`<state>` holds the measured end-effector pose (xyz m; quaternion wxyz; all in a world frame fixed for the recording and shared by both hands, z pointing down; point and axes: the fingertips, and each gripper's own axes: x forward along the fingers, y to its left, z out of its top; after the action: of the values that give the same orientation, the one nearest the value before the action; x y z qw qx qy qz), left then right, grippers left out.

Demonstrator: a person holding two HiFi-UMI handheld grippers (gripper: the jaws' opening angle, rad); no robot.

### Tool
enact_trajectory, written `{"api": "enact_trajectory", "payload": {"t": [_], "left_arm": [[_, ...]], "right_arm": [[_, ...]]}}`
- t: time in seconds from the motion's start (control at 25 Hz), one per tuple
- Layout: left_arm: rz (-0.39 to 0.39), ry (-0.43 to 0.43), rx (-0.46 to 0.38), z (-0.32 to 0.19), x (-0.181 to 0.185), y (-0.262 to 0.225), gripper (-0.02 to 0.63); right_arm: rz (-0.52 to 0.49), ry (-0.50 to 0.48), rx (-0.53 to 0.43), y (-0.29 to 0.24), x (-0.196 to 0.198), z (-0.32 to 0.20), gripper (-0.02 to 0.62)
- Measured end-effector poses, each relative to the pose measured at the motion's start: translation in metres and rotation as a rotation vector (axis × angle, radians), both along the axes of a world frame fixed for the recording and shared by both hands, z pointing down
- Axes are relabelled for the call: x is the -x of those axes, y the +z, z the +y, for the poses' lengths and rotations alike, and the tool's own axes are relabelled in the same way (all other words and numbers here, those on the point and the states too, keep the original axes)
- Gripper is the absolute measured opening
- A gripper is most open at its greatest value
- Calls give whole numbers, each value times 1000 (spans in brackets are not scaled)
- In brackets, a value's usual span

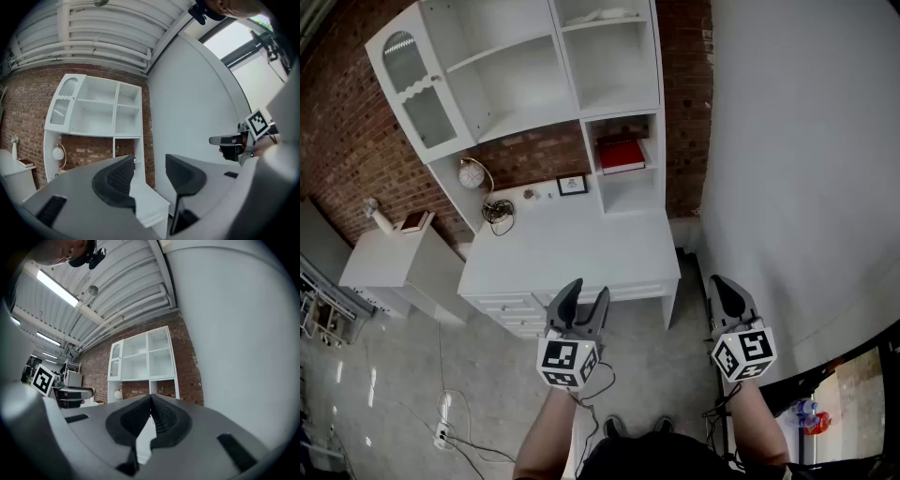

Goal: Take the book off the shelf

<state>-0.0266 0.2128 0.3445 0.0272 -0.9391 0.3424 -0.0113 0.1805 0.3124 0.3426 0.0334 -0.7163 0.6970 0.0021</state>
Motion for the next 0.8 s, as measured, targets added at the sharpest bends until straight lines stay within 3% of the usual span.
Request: {"api": "enact_trajectory", "payload": {"t": [0.6,0.72,0.8], "left_arm": [[8,-52,9,14,-14,-7,210],[24,-76,23,4,-9,-3,217],[51,-87,40,-8,-5,-3,254]], "right_arm": [[-35,-57,-32,-8,-23,-1,7],[-44,-46,-31,-4,-28,-9,138],[-35,-31,-28,-2,-32,-18,173]]}}
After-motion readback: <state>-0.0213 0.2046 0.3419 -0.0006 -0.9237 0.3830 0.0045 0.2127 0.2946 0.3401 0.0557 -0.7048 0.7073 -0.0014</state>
